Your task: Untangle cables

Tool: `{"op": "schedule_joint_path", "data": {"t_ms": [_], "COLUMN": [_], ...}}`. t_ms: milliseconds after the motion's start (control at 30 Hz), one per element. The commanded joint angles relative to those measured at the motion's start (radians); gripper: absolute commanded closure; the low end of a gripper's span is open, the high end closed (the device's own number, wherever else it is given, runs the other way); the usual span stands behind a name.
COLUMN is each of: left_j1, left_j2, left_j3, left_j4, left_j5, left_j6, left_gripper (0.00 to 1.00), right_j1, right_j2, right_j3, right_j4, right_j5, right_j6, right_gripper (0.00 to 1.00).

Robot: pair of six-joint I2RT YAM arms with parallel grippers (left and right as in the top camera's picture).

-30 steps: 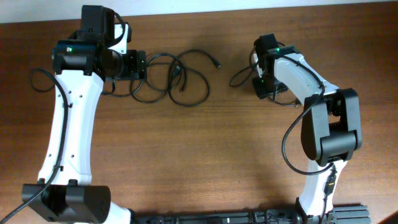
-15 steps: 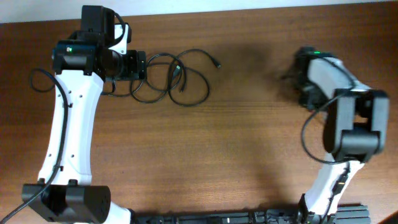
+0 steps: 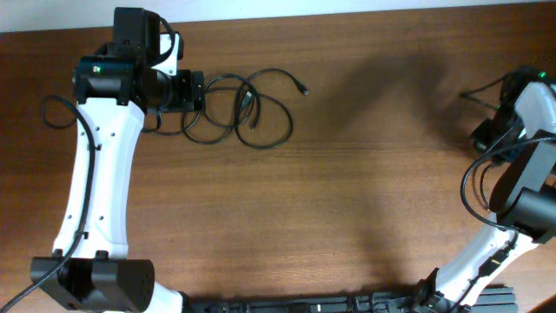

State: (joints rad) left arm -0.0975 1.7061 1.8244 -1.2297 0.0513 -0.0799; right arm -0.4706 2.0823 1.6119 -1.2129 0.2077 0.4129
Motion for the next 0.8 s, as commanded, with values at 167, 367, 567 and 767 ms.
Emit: {"op": "schedule_joint_path", "data": {"t_ms": [167, 367, 567, 767], "left_j1": [0.006, 0.006, 0.006, 0.006], "left_j2": [0.007, 0.182, 0.379, 0.56], "left_j3": [0.009, 0.009, 0.009, 0.009], "left_j4": [0.007, 0.0, 0.267, 0.368], "left_j5": [-0.032, -0.048, -0.048, -0.048], "left_j6": [-0.01, -0.01, -0.002, -0.002], "left_gripper": [0.13, 0.13, 0.1, 0.26], "right_j1": [0.121, 0.386, 0.564, 0.576], "right_j2": [-0.082, -0.082, -0.082, -0.082], "right_j3": [0.282, 0.282, 0.281, 0.28], "right_j4": [-0.123, -0.112, -0.116, -0.12], "right_j5": [-0.633, -0.566, -0.509, -0.509], "right_j6": [-0.439, -0.503, -0.502, -0.498], "right_gripper": [0.52, 0.5, 0.47, 0.47]}}
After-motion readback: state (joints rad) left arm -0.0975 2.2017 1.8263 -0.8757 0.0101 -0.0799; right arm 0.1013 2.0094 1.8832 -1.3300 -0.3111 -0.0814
